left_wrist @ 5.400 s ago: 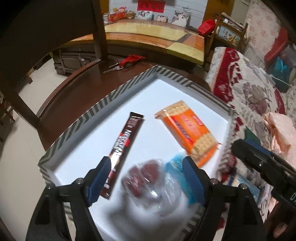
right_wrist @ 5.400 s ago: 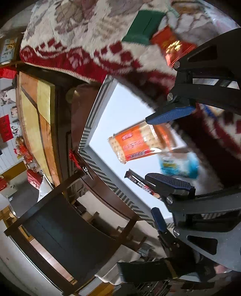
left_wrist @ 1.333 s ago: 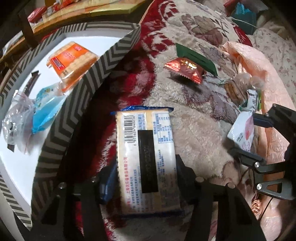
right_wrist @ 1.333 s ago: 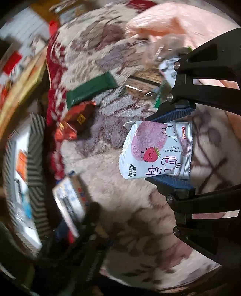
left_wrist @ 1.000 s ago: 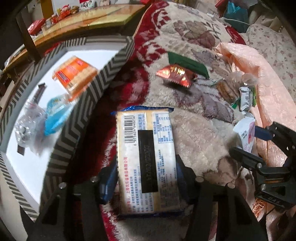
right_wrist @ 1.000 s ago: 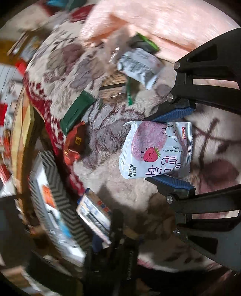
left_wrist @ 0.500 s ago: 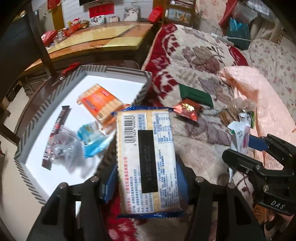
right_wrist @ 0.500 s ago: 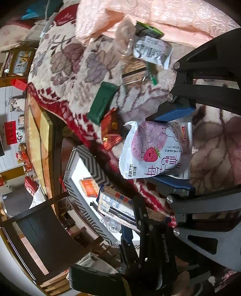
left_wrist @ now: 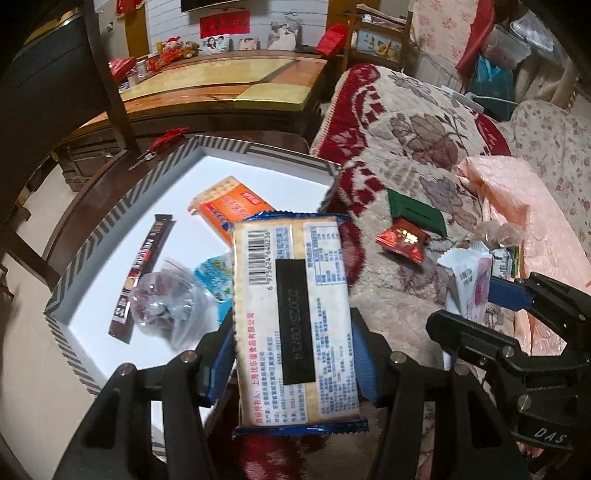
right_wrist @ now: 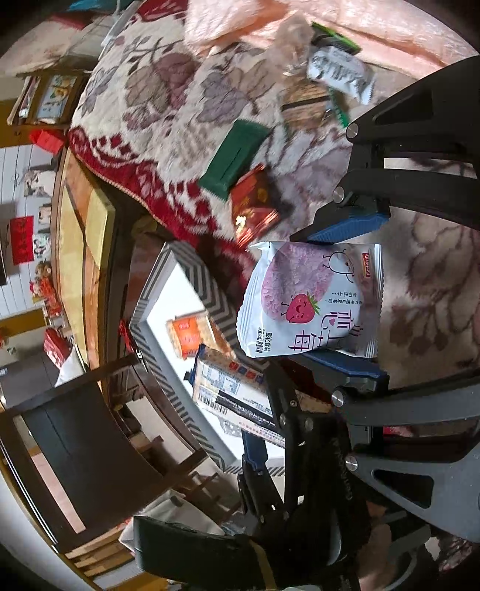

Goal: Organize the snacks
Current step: 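Carry biscuit box and strawberry pack over the white tray with both tools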

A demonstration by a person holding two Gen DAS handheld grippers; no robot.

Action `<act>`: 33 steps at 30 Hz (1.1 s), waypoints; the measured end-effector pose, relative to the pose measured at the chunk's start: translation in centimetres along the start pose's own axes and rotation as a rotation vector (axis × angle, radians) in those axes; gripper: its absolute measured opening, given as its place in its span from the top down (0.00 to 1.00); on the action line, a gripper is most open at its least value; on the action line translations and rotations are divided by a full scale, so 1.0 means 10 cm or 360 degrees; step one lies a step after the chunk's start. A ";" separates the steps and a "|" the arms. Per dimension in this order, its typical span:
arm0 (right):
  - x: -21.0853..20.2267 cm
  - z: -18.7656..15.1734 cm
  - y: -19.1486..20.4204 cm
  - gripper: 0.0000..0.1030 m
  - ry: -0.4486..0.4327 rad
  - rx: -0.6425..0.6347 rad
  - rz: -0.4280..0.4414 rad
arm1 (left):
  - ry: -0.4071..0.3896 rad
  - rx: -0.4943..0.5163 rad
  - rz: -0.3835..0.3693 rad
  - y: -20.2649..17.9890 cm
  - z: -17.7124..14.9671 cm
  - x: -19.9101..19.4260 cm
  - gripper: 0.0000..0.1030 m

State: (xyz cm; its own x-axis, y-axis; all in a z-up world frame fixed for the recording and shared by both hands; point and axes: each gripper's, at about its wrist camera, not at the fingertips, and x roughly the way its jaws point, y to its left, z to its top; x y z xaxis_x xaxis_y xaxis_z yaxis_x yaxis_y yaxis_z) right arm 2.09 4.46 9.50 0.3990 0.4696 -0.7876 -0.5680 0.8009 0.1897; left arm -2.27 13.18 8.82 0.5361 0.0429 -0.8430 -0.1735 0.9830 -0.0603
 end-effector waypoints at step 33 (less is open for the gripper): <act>0.77 0.80 0.64 0.48 0.0082 -0.0192 0.0106 | -0.0002 -0.0266 0.0169 1.06 0.25 0.17 0.43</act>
State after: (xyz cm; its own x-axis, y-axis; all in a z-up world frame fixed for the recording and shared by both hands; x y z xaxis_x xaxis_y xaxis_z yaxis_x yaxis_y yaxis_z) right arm 7.30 16.13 9.37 0.3217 0.4980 -0.8053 -0.6757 0.7166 0.1733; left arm -1.15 24.12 8.03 0.5084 0.1451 -0.8488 -0.3640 0.9295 -0.0591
